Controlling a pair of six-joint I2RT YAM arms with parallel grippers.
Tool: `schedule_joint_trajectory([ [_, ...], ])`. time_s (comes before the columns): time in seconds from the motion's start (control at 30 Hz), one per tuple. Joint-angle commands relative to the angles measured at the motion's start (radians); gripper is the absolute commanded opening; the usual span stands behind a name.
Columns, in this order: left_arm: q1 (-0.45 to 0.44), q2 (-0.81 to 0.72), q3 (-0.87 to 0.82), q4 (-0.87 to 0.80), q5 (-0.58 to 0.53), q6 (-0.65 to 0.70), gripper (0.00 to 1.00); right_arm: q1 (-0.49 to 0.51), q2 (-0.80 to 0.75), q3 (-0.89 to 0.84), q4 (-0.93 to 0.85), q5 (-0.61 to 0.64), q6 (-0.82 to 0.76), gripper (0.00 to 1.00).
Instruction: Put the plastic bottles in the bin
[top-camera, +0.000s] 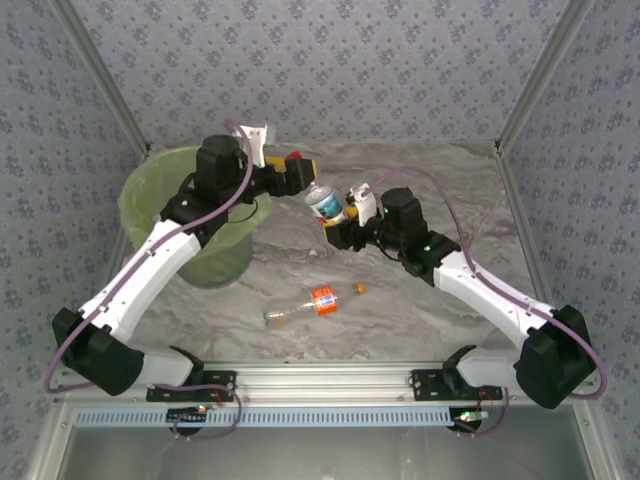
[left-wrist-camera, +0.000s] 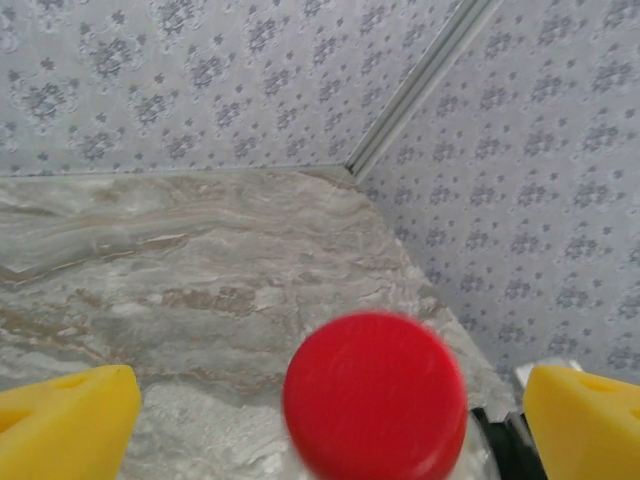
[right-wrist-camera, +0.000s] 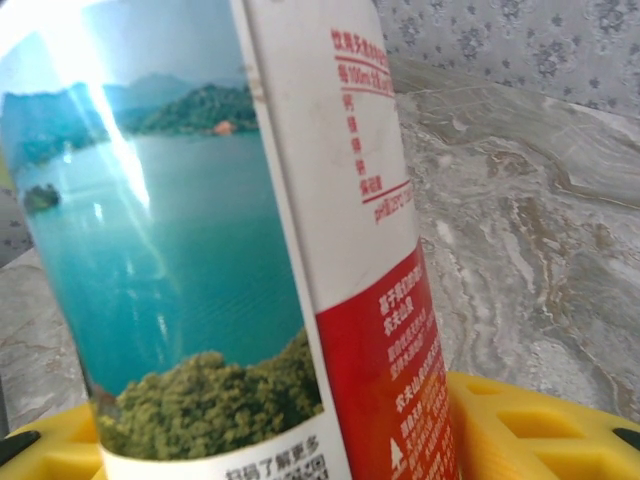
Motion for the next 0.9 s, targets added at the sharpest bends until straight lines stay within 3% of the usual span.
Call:
schedule_joint_trajectory([
  [0.0,-0.004,0.007,0.003,0.077,0.048,-0.026,0.89,0.015,-0.004,0.043,0.011,-0.016,0.000,0.38],
  [0.1,-0.003,0.022,0.010,0.070,0.041,-0.034,0.72,0.024,-0.005,0.046,0.017,-0.022,0.000,0.39],
  [0.33,-0.003,0.035,0.025,0.062,0.063,-0.039,0.42,0.038,-0.002,0.047,0.018,-0.016,-0.004,0.42],
  [0.57,-0.003,0.028,0.024,0.067,0.063,-0.030,0.25,0.035,-0.005,0.041,-0.003,-0.025,-0.017,0.51],
  [0.87,0.004,-0.001,0.032,0.030,-0.012,-0.014,0.05,0.014,-0.069,0.012,-0.016,-0.006,-0.043,0.79],
])
